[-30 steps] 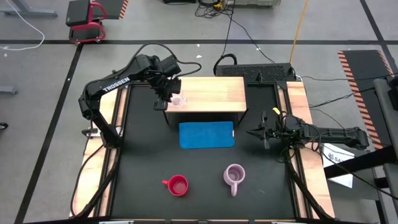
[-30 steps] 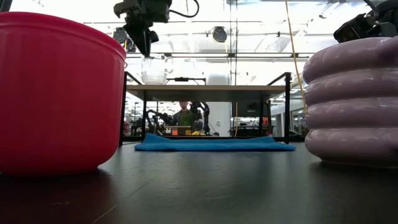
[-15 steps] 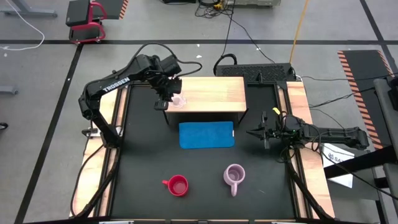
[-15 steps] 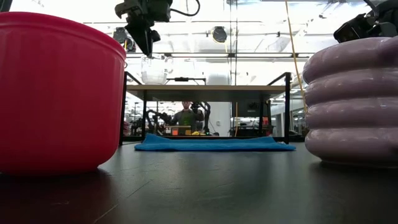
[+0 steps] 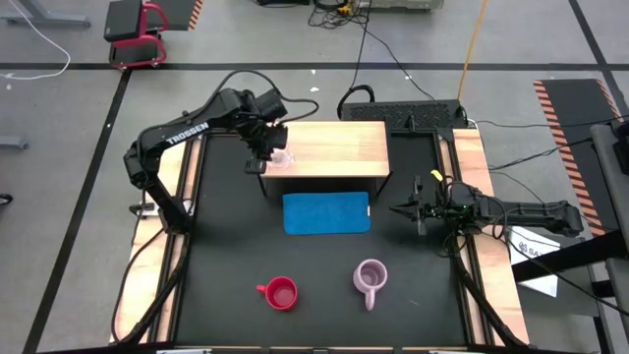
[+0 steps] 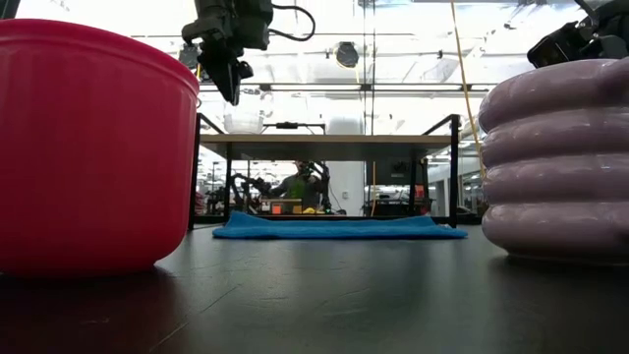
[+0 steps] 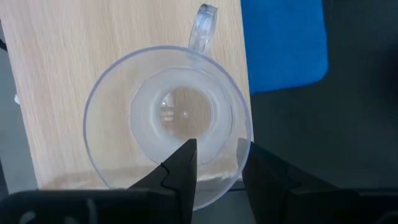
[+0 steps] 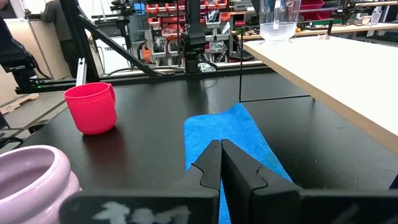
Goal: Stack small to large cups/mugs on shelf
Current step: Put the glass mug on the shelf
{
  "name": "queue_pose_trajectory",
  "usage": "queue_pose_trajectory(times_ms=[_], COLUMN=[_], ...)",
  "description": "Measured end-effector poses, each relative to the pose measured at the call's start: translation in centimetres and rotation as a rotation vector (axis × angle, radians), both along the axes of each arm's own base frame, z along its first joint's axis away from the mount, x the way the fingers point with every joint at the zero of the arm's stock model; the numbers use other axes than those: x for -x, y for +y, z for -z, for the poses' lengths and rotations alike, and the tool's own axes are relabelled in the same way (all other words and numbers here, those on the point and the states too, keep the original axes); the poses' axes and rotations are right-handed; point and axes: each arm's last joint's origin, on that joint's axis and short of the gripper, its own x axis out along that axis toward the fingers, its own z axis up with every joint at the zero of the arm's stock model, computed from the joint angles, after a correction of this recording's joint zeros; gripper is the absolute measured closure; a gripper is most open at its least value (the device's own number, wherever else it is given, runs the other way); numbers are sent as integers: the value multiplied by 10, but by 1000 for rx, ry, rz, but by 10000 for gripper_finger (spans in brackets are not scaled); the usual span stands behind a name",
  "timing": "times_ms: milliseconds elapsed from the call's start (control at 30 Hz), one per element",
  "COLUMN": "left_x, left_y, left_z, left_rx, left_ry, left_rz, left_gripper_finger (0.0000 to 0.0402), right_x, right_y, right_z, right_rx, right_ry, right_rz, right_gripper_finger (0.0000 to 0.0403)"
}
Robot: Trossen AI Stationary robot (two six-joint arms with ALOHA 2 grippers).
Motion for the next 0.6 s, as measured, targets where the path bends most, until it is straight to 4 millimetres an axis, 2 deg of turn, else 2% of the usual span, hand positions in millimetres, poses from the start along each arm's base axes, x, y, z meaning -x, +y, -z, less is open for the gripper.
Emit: queue_pose_trajectory(times_ms=[600], left_x=[-2], left_y=[0], left_z=[-1], left_rx=[-4], left_ry=[-22], left_rz=[15], left_gripper_finger=[282], right_x=[0], right_y=[0], right_z=[0], right_rx=[3], right_ry=[0], right_rz=[0], right_gripper_finger=[403])
